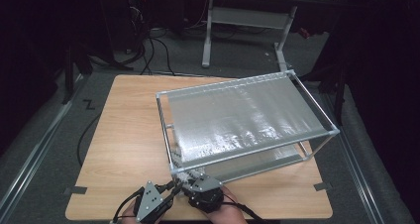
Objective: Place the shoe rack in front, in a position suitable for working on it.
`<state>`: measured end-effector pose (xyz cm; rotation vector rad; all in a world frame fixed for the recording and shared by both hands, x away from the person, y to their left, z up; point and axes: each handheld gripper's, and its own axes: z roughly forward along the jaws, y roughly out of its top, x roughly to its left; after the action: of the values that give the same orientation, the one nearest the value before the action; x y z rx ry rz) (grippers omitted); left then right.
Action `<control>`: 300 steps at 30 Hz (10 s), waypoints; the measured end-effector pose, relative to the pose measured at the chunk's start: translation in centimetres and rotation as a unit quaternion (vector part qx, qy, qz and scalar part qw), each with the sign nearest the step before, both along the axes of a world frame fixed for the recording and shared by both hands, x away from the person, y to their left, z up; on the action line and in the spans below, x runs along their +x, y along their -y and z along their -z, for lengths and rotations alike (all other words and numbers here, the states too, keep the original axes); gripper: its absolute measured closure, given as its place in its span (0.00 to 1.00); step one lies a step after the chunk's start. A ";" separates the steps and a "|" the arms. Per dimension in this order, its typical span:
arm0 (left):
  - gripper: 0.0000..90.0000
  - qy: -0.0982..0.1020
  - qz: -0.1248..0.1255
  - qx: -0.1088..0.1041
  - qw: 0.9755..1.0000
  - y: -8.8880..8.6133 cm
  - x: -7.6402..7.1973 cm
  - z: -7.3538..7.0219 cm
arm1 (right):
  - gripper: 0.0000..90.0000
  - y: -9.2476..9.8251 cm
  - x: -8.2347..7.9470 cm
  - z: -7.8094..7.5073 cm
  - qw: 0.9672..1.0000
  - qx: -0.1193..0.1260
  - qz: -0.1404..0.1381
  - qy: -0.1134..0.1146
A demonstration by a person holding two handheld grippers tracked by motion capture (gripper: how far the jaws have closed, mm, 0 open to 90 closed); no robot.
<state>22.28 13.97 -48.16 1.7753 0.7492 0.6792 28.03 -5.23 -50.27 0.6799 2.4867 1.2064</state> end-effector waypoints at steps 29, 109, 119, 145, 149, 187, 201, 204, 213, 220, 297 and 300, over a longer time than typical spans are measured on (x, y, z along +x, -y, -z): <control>0.88 -0.003 -0.010 0.005 1.000 0.2 0.1 -0.1 | 0.71 5.3 2.3 -0.1 0.996 -0.036 0.081 0.023; 0.89 -0.016 -0.018 -0.013 1.000 0.3 0.3 -0.1 | 0.72 15.3 5.6 -0.1 0.976 -0.023 0.214 -0.007; 0.89 -0.016 -0.018 -0.013 1.000 0.3 0.3 -0.1 | 0.71 8.9 2.7 -0.2 0.992 -0.030 0.119 0.012; 0.89 -0.015 -0.019 -0.012 1.000 0.3 0.3 0.0 | 0.42 2.2 -0.7 -0.4 0.999 0.023 0.000 0.022; 0.89 -0.015 -0.019 -0.011 1.000 0.3 0.3 -0.1 | 0.34 2.1 -0.2 -0.1 0.999 0.007 0.017 0.030; 0.89 -0.012 -0.010 -0.004 1.000 0.4 0.2 0.0 | 0.85 9.5 -2.8 -6.9 0.983 0.088 0.050 0.150; 0.89 -0.013 -0.010 -0.005 1.000 0.4 0.2 0.0 | 0.85 11.2 -4.7 -11.4 0.963 0.165 0.059 0.205; 0.89 -0.012 -0.011 -0.005 1.000 0.4 0.2 0.0 | 0.85 11.6 -4.8 -12.6 0.956 0.182 0.066 0.221; 0.89 -0.013 -0.011 -0.005 1.000 0.4 0.2 0.0 | 0.85 12.0 -3.5 -16.2 0.936 0.212 0.092 0.263; 0.89 -0.013 -0.011 -0.005 1.000 0.4 0.2 0.0 | 0.85 11.3 -1.5 -18.6 0.923 0.210 0.123 0.297; 0.89 -0.015 -0.008 -0.001 1.000 0.5 0.2 0.2 | 0.84 4.8 -0.6 -12.3 0.967 0.165 0.091 0.172; 0.89 -0.014 -0.008 -0.001 1.000 0.5 0.2 0.2 | 0.84 6.1 -0.2 -12.2 0.965 0.161 0.105 0.178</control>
<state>22.45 13.50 -48.36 1.7828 0.7846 0.6655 27.82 -11.32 -38.02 0.7096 1.8990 1.5119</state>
